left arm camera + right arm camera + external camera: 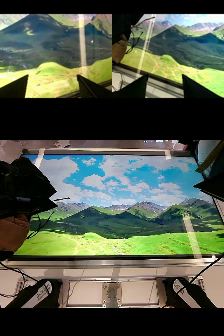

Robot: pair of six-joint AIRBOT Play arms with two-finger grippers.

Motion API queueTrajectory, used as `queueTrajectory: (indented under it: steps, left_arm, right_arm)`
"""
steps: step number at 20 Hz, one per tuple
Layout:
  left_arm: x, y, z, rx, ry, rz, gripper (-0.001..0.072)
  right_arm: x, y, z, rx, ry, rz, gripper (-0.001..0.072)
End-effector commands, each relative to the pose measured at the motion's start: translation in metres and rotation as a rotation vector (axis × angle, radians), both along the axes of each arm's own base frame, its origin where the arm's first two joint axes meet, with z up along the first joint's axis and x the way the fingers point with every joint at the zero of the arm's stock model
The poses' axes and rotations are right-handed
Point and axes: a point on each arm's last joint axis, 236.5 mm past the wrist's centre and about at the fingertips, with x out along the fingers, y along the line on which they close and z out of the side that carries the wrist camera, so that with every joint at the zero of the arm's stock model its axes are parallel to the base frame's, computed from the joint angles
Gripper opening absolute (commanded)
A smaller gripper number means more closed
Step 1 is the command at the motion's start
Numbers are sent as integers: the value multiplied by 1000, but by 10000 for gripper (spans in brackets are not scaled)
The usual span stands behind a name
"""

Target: Fold the clothes and pants, and hang the long-sleeved shirts on hangers.

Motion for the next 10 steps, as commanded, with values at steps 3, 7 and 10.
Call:
queueTrajectory:
  steps: [3,7,10]
  left_arm:
    - [0,0,-1,0,1,0,700]
    - [0,0,-1,1,1,1,701]
    - [6,3,1,5,-22,18,701]
  right_arm:
    - [0,0,0,0,0,0,477]
    - [0,0,0,0,0,1,477]
    - [0,0,0,0,0,1,477]
